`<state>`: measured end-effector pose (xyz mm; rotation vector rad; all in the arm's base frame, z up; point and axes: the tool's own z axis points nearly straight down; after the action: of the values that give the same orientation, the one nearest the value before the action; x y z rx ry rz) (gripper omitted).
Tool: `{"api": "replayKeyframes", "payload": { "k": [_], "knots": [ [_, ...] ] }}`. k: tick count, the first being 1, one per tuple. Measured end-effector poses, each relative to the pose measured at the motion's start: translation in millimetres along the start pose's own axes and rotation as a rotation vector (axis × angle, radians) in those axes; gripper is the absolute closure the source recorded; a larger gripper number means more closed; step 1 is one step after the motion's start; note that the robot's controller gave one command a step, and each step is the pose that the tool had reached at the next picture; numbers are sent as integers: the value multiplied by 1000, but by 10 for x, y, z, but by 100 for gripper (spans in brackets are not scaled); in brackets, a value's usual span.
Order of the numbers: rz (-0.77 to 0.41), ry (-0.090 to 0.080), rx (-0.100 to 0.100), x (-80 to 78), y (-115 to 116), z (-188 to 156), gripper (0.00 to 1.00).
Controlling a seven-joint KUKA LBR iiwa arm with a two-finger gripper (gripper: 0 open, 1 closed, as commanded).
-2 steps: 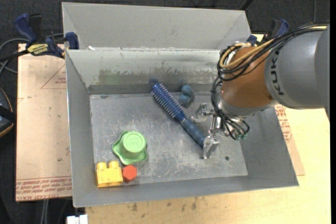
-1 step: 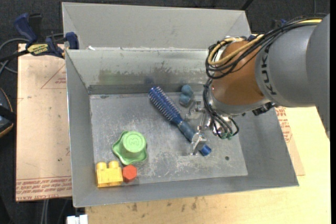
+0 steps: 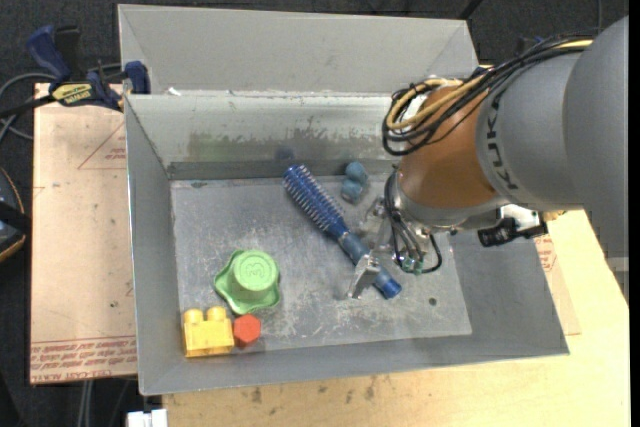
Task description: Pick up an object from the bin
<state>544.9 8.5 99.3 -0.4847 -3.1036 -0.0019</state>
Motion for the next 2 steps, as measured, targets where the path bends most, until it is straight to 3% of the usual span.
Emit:
{"api": "replayKeyframes", "payload": {
  "k": [1,2],
  "knots": [
    [132,-4,-3,-68,50,236,0],
    [129,-3,-1,-82,59,208,0]
  ]
}}
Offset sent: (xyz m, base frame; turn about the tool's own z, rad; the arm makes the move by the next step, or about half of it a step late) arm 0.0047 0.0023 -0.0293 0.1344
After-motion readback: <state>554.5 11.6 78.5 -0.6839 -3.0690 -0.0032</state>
